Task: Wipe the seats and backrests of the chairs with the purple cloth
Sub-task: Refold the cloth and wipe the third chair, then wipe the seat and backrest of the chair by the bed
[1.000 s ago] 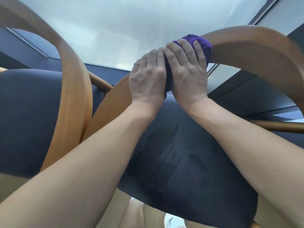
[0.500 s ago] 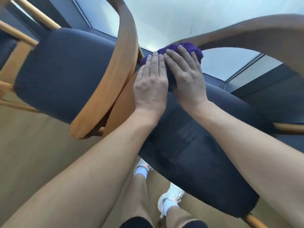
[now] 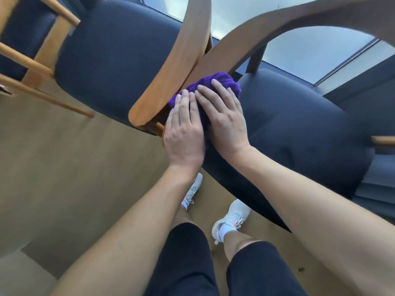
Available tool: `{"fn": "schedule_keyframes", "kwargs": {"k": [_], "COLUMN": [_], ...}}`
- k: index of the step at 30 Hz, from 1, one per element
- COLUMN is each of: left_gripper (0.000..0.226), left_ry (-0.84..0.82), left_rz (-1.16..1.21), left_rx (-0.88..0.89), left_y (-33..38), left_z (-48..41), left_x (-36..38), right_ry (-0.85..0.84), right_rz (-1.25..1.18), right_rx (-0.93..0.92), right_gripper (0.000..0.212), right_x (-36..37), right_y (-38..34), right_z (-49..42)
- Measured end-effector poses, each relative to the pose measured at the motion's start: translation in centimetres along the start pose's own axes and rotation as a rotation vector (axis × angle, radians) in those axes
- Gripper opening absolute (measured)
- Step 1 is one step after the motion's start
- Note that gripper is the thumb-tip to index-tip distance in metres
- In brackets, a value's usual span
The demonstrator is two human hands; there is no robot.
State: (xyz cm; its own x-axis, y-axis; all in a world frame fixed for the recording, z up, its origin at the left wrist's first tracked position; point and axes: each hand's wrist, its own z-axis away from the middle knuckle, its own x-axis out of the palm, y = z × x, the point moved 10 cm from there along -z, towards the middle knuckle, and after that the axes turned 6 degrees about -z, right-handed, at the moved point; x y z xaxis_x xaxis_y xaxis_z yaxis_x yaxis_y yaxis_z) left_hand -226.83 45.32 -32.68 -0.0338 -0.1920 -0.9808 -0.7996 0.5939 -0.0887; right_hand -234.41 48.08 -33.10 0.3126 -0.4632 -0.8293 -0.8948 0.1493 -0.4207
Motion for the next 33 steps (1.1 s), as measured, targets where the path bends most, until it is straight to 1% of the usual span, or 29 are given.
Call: {"fn": "schedule_keyframes", "kwargs": {"k": [4,7,10,12,14,15,17,19,20,23,25,28,30,33], "left_gripper": [0.048,0.044,0.043,0.047,0.055,0.061,0.069,0.06,0.053,0.039,0.035,0.037,0.042,0.043], "left_ry": [0.026,-0.047,-0.227,-0.291,-0.282,-0.272,-0.269,-0.337,-0.386,-0.452,-0.549,-0.725,-0.843,-0.989], "left_rz": [-0.001,0.051,0.206,0.3,0.416,0.475,0.604,0.736,0.785,0.89,1.052,1.283,1.36,1.404], "left_rx": [0.067,0.052,0.067,0.124,0.203,0.213,0.15,0.085,0.106,0.338,0.446,0.563,0.645,0.788], "left_y": [-0.3,-0.9,-0.9,-0.4,0.8,1.3,1.9,3.2,4.6,9.9,13.0,16.8,18.9,21.4], "left_z": [1.2,1.0,-0.5,-1.6,-2.6,-3.1,-4.1,-5.0,-5.3,-5.6,-5.2,-3.8,-1.8,2.5], "left_x": [-0.6,-0.9,-1.3,-2.2,-5.1,-6.8,-9.7,-12.5,-13.9,-19.6,-23.2,-28.0,-30.6,-33.9], "right_ry": [0.081,0.122,-0.013,-0.046,0.002,0.044,0.124,0.191,0.23,0.354,0.441,0.568,0.646,0.735], "right_rz": [-0.013,-0.119,-0.276,-0.317,-0.293,-0.273,-0.233,-0.184,-0.157,-0.079,-0.017,0.072,0.116,0.192], "right_rx": [0.048,0.09,0.295,0.423,0.541,0.582,0.65,0.699,0.721,0.79,0.82,0.855,0.896,0.957], "right_gripper": [0.038,0.036,0.037,0.042,0.047,0.049,0.051,0.05,0.049,0.05,0.053,0.055,0.054,0.053], "right_x": [-0.2,-1.6,-2.4,-3.7,-7.1,-9.3,-14.1,-19.0,-21.5,-28.8,-33.5,-39.7,-43.0,-46.4], "right_y": [-1.3,-2.3,-1.6,-0.6,-0.1,0.2,0.6,0.9,1.0,0.7,0.1,-1.7,-3.1,-6.2], "right_z": [1.4,1.5,1.3,1.2,1.6,1.7,2.1,2.5,2.8,3.8,4.9,7.4,10.0,14.6]}}
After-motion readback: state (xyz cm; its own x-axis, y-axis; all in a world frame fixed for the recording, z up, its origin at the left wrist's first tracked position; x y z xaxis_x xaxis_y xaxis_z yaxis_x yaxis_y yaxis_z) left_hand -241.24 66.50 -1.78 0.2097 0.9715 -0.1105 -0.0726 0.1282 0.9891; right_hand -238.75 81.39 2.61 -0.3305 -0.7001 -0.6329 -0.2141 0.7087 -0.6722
